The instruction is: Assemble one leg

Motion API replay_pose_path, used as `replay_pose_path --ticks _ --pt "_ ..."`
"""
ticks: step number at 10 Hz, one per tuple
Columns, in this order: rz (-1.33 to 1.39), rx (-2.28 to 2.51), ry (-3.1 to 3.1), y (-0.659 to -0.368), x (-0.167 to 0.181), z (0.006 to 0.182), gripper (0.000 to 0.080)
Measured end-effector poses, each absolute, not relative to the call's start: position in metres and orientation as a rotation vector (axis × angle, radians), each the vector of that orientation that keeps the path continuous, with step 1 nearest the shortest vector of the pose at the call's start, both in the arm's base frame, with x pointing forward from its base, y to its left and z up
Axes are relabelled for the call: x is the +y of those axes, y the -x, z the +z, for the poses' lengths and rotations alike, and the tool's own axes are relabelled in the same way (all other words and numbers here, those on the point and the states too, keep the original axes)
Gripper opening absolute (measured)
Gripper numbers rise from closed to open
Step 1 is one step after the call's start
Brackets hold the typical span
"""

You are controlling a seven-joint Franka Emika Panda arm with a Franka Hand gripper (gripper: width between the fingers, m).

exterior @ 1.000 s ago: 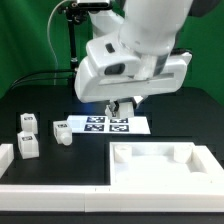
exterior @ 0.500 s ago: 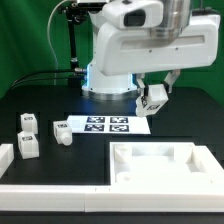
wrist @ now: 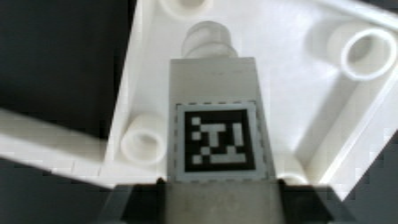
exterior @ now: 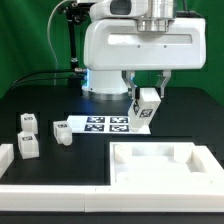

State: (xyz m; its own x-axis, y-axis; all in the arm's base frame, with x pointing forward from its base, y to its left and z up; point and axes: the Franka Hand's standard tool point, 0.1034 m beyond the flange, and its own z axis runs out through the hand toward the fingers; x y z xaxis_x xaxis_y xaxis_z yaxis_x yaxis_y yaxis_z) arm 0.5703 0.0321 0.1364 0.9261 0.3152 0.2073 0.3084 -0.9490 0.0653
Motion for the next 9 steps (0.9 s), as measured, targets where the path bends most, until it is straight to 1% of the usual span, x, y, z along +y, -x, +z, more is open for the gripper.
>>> replay_pose_path --ticks 1,2,3,4,6,9 --pt "0.432 0.477 -3.053 -0.58 0.042 0.142 0.0286" --pt "0.599 0.511 -3.02 -0.6 0.062 0.151 0.0286" --pt "0.76 0.497 -2.988 -0.62 0.079 0.157 0.0286" --pt "0.873 0.514 -2.937 -0.629 0.082 0.159 0.0286" --pt "0.989 0.503 -2.864 -0.625 0.066 0.156 0.0286" --pt "0.957 0.507 -2.877 -0.624 0.064 0.152 0.0286"
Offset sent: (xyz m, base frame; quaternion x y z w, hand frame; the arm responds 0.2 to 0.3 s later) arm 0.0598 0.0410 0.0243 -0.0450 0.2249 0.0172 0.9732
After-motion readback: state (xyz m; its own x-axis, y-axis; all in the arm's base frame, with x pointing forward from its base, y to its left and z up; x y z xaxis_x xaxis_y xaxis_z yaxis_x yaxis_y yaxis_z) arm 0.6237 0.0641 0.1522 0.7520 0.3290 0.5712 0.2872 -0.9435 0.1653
